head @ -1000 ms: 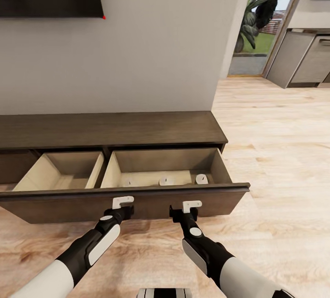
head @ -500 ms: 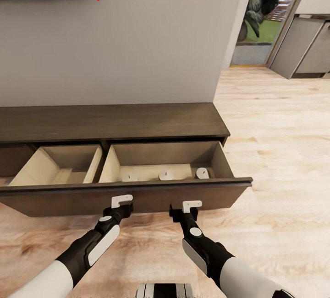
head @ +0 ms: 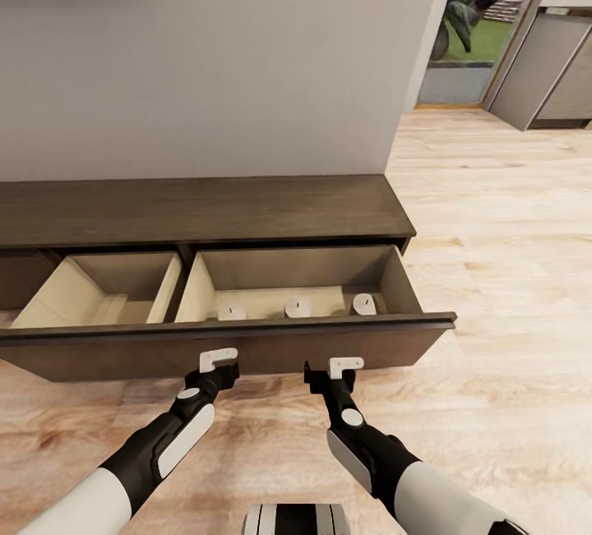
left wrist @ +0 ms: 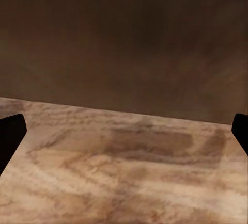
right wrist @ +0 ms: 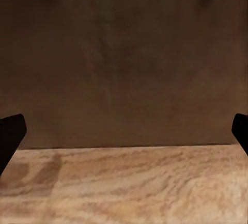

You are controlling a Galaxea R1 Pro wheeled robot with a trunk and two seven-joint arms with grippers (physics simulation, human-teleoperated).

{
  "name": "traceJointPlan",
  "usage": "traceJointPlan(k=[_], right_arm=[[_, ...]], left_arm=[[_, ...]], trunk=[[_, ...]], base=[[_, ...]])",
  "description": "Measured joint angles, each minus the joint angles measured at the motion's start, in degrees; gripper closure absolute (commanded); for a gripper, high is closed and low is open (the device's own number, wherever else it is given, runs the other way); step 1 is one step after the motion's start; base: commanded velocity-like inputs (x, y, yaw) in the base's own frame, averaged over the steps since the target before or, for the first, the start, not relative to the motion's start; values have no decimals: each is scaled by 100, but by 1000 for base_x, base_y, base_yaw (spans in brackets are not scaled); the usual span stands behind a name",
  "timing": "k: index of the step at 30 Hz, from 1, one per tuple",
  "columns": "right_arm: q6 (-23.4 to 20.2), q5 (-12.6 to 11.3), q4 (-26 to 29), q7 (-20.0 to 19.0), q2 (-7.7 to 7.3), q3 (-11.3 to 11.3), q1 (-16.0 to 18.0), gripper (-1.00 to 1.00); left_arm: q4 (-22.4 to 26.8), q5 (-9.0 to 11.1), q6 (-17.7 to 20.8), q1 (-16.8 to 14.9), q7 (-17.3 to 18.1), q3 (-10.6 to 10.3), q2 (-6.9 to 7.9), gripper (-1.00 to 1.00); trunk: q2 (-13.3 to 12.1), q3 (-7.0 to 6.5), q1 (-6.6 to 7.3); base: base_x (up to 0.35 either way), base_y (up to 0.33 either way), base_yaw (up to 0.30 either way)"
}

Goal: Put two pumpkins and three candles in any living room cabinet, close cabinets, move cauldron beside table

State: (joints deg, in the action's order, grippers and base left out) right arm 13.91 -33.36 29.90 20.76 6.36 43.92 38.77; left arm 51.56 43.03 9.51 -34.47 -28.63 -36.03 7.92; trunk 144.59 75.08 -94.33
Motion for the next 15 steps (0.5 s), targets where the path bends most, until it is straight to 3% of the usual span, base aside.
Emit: traceJointPlan(k=[15], right_arm=[[27, -5, 1, 0, 0, 0, 0, -100]], left_arm=[[7, 0, 2, -1, 18, -26, 1, -100]], trunk=[[0, 0, 0]], base=[[34, 0, 0]])
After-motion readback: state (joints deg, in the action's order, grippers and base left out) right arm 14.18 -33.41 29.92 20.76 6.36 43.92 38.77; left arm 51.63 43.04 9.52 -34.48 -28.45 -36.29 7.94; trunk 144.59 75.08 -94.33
